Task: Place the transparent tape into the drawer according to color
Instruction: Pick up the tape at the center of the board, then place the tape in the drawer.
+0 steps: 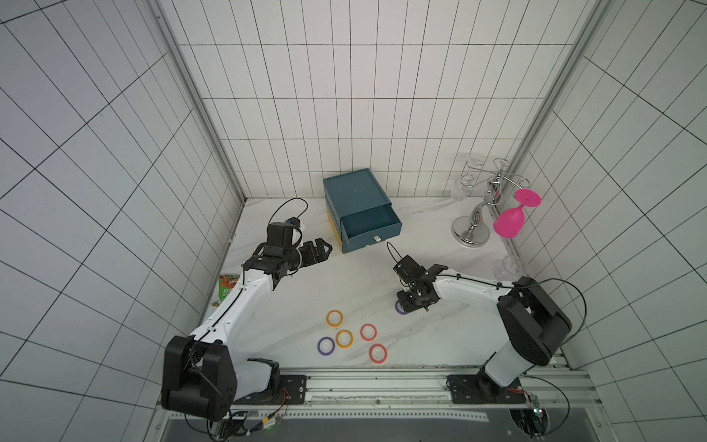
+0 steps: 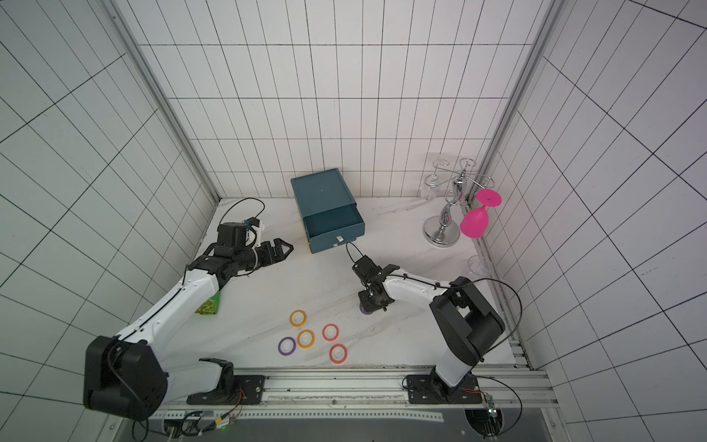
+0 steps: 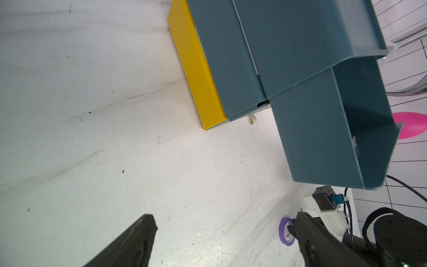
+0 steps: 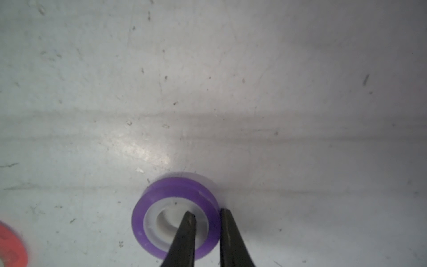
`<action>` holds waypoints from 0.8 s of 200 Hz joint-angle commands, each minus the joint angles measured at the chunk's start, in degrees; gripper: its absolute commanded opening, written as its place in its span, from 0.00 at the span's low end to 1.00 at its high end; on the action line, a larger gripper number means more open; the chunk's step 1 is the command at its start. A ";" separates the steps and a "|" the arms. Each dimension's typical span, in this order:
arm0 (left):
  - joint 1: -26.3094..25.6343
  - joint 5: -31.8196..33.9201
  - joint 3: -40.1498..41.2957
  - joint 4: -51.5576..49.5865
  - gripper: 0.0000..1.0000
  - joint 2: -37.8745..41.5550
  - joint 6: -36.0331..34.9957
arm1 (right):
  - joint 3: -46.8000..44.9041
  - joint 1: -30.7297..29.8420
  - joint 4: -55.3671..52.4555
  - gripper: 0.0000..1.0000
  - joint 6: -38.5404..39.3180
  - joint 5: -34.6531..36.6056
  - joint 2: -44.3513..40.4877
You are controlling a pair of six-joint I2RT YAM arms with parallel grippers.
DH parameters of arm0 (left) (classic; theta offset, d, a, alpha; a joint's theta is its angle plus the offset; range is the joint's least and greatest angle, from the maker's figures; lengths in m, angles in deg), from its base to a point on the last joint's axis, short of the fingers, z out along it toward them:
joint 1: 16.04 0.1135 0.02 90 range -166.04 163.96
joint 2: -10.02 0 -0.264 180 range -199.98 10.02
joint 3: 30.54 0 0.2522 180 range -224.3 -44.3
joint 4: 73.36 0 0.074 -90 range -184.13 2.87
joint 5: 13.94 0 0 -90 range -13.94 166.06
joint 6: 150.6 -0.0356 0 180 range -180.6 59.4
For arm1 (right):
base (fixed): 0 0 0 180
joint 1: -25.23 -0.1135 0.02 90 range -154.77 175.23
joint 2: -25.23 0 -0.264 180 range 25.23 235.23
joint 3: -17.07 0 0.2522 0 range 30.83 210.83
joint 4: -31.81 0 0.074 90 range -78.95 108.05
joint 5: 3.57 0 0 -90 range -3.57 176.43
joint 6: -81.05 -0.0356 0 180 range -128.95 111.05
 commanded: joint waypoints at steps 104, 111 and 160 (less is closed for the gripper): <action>-0.01 3.76 2.23 -3.20 0.98 2.86 0.70 | 5.84 1.31 -3.08 0.00 -2.27 2.23 -12.41; 0.02 3.93 2.57 -3.12 0.98 3.31 0.94 | 6.92 1.64 -3.11 0.00 -2.41 2.38 -13.58; -0.32 5.55 4.48 -4.17 0.98 4.92 2.10 | 17.56 5.18 -2.35 0.00 -0.28 3.35 -17.13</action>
